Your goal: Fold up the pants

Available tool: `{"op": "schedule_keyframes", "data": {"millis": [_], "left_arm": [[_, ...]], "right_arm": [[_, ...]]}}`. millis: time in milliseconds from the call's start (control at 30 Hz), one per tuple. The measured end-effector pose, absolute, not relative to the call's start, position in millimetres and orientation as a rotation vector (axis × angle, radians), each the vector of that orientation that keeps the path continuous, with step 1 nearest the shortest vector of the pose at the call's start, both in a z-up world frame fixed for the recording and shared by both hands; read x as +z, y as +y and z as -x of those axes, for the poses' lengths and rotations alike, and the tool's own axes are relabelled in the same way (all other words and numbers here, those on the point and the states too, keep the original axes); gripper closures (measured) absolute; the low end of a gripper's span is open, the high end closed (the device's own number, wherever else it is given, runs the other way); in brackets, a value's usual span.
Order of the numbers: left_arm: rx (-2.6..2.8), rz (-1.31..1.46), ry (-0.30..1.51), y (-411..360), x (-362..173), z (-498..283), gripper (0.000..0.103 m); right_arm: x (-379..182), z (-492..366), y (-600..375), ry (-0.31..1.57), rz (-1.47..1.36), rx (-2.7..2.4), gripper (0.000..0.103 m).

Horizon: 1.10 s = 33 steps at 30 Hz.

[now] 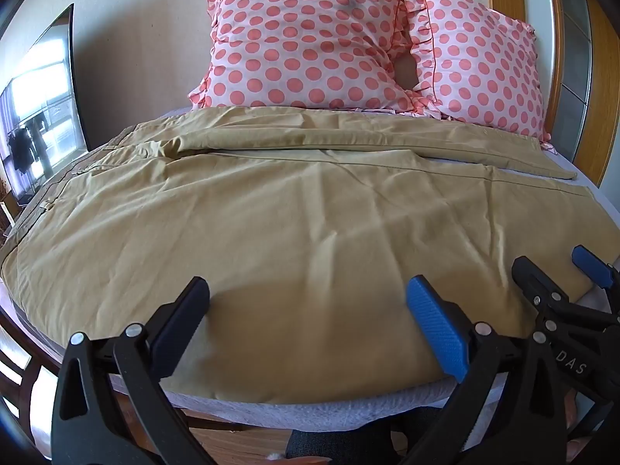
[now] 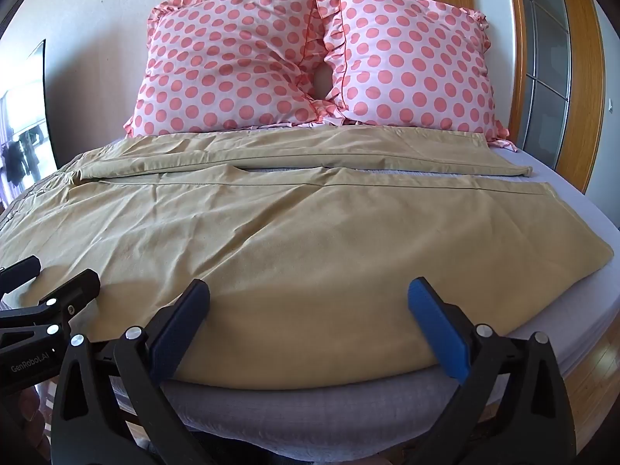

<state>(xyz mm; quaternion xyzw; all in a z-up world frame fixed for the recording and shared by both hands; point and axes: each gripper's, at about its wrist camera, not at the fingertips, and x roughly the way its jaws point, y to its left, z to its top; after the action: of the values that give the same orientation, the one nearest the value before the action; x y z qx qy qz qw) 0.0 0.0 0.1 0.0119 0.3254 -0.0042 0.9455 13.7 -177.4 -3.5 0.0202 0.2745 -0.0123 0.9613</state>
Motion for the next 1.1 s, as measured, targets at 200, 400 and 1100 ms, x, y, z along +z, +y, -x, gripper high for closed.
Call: {"op": "schedule_keyframes", "data": {"millis": [200, 400, 1100], "left_arm": [[-0.008, -0.025, 0.662, 0.0, 0.0, 0.0, 0.002], [-0.008, -0.024, 0.662, 0.0, 0.0, 0.0, 0.002], [-0.008, -0.025, 0.662, 0.0, 0.0, 0.1, 0.002]], "right_arm": [[-4.1, -13.9, -177.5, 0.556, -0.041, -0.025, 0.001], [-1.7, -13.0, -177.1, 0.556, -0.041, -0.025, 0.001], [6.7, -10.1, -175.6, 0.556, -0.042, -0.024, 0.001]]}}
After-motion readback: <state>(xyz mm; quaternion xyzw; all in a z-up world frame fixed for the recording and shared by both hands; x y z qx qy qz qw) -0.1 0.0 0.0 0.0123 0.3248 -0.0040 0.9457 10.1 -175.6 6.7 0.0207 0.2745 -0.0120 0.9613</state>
